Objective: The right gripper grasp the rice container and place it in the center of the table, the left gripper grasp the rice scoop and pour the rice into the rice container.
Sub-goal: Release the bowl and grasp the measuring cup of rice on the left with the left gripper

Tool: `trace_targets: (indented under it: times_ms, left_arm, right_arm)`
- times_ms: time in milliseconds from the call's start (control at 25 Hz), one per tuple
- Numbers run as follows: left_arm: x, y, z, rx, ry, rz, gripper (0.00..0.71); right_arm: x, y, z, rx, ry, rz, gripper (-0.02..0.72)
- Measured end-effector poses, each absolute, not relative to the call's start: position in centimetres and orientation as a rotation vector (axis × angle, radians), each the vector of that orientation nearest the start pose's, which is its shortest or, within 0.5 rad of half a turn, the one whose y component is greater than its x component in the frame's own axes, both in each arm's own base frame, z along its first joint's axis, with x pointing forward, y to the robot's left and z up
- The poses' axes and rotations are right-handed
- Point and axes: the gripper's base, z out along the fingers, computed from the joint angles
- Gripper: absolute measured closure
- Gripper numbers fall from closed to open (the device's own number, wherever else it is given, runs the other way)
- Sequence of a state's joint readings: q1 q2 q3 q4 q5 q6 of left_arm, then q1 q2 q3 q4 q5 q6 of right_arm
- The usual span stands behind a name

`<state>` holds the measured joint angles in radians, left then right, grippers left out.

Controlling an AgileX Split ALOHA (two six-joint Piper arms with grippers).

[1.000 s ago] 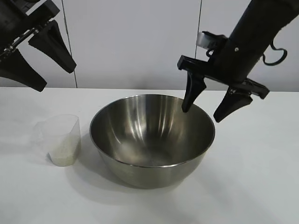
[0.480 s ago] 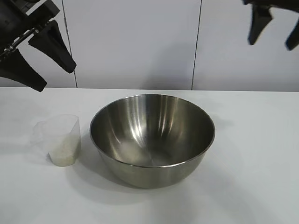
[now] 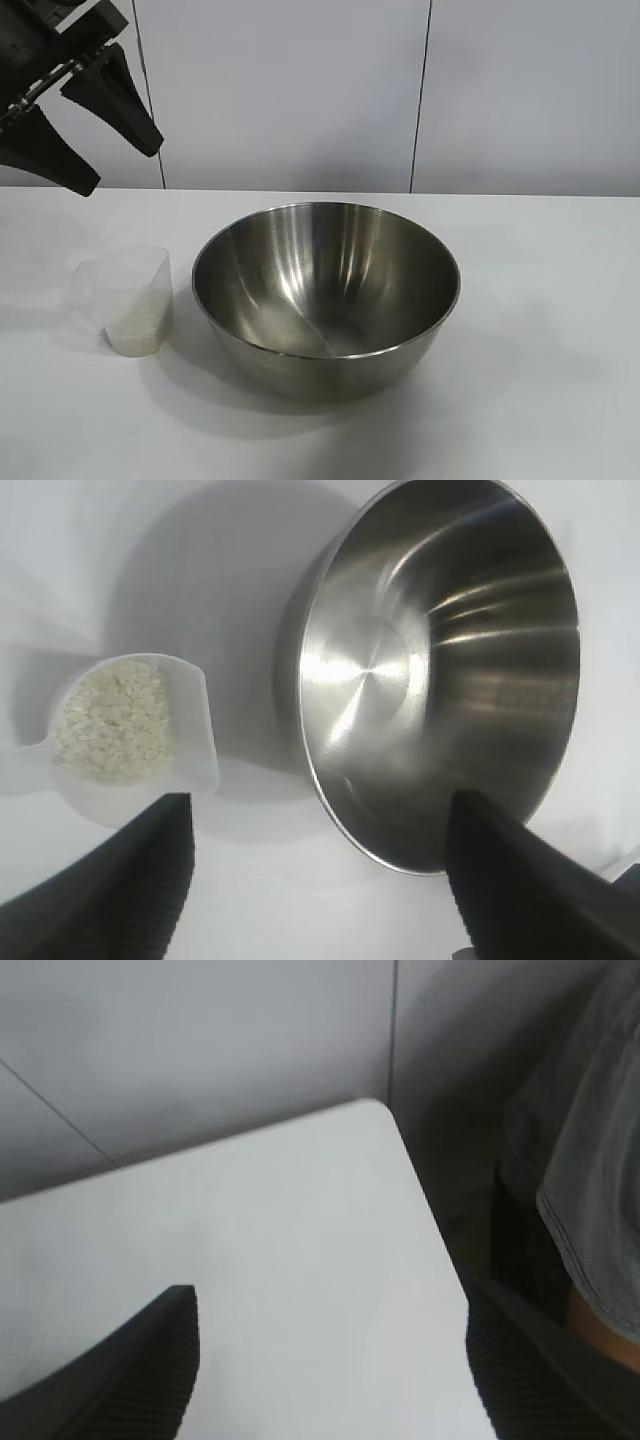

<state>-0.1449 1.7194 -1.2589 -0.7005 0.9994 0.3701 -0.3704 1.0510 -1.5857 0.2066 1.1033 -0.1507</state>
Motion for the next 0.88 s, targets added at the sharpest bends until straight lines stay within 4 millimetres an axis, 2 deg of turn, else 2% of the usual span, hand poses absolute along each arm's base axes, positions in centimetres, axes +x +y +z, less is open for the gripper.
trace_targets:
  times_ms: [80, 160, 200, 280, 360, 480, 680, 880]
  left_arm:
    - [33.5, -9.9, 25.3, 0.253, 2.747, -0.853, 0.197]
    - [33.5, -9.9, 25.3, 0.253, 2.747, -0.853, 0.197]
    - [33.5, -9.9, 25.3, 0.253, 2.747, -0.853, 0.197]
    - [33.5, -9.9, 25.3, 0.253, 2.747, -0.853, 0.197]
    - [33.5, -9.9, 25.3, 0.253, 2.747, -0.853, 0.197]
    - [33.5, -9.9, 25.3, 0.253, 2.747, -0.853, 0.197]
    - [33.5, -9.9, 25.3, 0.253, 2.747, -0.853, 0.197]
    - [33.5, -9.9, 25.3, 0.253, 2.747, -0.853, 0.197]
  right_arm:
    - [10.9, -1.8, 52.5, 0.107, 1.896, -0.067, 0.188]
    - [6.5, 0.3, 52.7, 0.038, 1.801, -0.075, 0.188]
    - [4.2, 1.2, 52.3, 0.010, 1.759, -0.088, 0.188]
    - [1.1, 2.5, 50.7, -0.030, 1.707, -0.107, 0.188]
    - [-1.4, 3.3, 48.7, -0.072, 1.650, -0.106, 0.188]
    - [-3.2, 3.4, 44.7, -0.113, 1.647, -0.093, 0.188]
    - [-3.4, 2.7, 38.0, -0.128, 1.733, -0.092, 0.188]
    - [-2.9, 2.0, 33.8, -0.078, 1.832, -0.054, 0.188]
